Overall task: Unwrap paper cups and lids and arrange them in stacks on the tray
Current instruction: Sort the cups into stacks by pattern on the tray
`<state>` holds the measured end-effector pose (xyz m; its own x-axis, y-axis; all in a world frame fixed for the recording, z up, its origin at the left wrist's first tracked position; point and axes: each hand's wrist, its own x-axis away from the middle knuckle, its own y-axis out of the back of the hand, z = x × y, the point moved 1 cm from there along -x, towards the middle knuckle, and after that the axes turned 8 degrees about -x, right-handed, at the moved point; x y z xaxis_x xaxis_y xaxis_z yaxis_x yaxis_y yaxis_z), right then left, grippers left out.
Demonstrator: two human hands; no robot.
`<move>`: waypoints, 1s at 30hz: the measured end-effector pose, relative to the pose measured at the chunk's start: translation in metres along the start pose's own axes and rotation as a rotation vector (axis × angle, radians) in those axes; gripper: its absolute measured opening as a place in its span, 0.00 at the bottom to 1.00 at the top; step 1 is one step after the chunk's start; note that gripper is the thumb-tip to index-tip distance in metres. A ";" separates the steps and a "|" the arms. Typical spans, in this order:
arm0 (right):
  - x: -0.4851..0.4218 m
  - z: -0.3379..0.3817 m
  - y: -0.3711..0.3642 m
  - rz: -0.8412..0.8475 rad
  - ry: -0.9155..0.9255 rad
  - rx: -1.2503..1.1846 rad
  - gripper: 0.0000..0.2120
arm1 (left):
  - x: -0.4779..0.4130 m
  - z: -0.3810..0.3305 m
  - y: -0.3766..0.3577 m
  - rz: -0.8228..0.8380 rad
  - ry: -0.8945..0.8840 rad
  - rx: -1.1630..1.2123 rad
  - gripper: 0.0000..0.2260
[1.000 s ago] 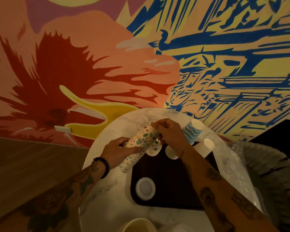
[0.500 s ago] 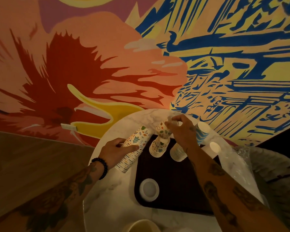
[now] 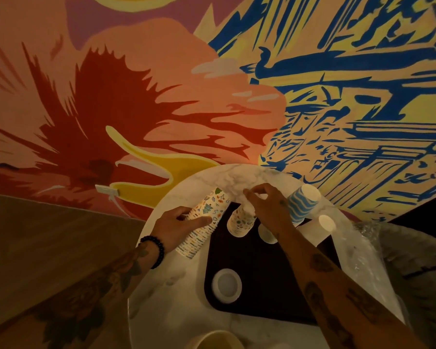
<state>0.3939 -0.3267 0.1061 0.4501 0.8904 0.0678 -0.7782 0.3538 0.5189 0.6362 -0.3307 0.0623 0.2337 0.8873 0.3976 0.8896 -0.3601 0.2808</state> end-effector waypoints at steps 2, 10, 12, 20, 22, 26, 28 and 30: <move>0.003 0.012 -0.001 0.144 -0.067 -0.098 0.14 | -0.001 -0.003 -0.006 0.017 -0.016 -0.016 0.35; 0.011 0.013 -0.003 0.273 -0.114 -0.187 0.14 | 0.001 -0.012 -0.026 0.069 -0.097 -0.086 0.20; 0.010 0.011 -0.001 0.277 -0.119 -0.206 0.14 | 0.001 -0.013 -0.026 0.078 -0.099 -0.100 0.19; 0.001 0.018 0.014 0.133 -0.029 -0.238 0.15 | -0.003 -0.006 -0.023 0.042 -0.063 -0.106 0.20; -0.005 0.021 0.021 0.025 0.011 -0.218 0.19 | -0.004 -0.002 -0.019 0.035 -0.039 -0.082 0.26; -0.009 0.021 0.029 -0.101 0.092 -0.094 0.22 | -0.004 0.004 -0.010 0.010 -0.015 -0.058 0.30; -0.009 0.016 0.028 -0.073 0.079 -0.016 0.22 | -0.004 0.005 -0.007 0.006 -0.011 -0.039 0.25; -0.009 0.007 0.021 -0.030 0.068 0.118 0.22 | -0.002 0.005 -0.005 0.002 -0.013 -0.027 0.30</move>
<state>0.3763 -0.3287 0.1222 0.4388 0.8986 -0.0054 -0.7059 0.3484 0.6167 0.6329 -0.3293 0.0552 0.2407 0.8901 0.3871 0.8784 -0.3694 0.3032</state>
